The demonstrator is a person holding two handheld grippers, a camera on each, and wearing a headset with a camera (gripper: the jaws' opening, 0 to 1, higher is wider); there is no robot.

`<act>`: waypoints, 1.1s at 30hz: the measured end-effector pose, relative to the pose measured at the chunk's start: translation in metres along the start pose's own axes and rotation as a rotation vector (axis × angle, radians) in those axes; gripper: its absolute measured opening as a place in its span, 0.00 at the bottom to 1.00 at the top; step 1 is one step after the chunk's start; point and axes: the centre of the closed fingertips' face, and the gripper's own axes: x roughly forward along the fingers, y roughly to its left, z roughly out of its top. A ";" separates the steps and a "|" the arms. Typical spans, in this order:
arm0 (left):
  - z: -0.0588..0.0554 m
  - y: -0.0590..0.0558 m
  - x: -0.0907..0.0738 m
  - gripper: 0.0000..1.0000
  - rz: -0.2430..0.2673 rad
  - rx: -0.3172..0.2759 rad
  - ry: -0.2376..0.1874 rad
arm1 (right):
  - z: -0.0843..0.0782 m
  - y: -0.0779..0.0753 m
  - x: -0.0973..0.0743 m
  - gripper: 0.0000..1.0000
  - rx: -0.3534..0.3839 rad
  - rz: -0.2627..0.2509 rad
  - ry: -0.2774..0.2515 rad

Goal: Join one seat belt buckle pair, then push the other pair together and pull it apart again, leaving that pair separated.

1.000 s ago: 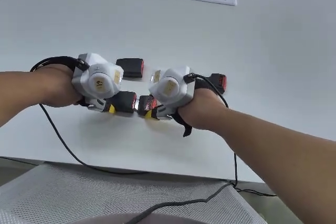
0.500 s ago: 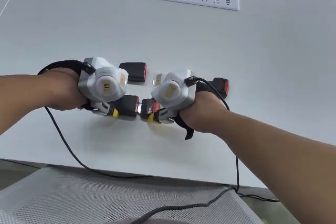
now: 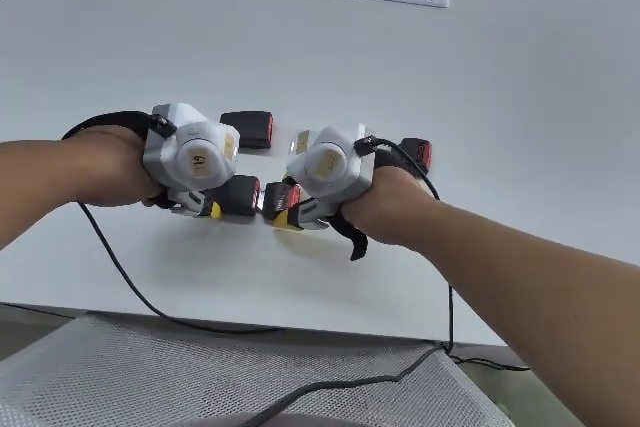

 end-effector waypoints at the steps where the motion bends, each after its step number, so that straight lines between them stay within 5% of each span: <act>1: 0.002 0.000 -0.002 0.33 -0.003 -0.021 -0.008 | 0.002 0.000 -0.002 0.36 0.009 -0.002 -0.007; 6: 0.027 0.009 -0.021 0.34 0.001 -0.014 -0.065 | 0.013 -0.004 -0.021 0.36 0.024 -0.024 -0.053; 13: 0.044 0.039 -0.022 0.34 0.051 0.006 -0.100 | -0.005 -0.029 -0.045 0.35 0.020 -0.080 -0.035; 25: 0.035 0.097 -0.003 0.46 0.114 0.009 -0.097 | -0.070 -0.085 -0.102 0.34 0.058 -0.184 0.044; 33: 0.018 0.098 0.010 0.44 0.073 0.007 -0.064 | -0.118 -0.098 -0.123 0.35 0.091 -0.188 0.124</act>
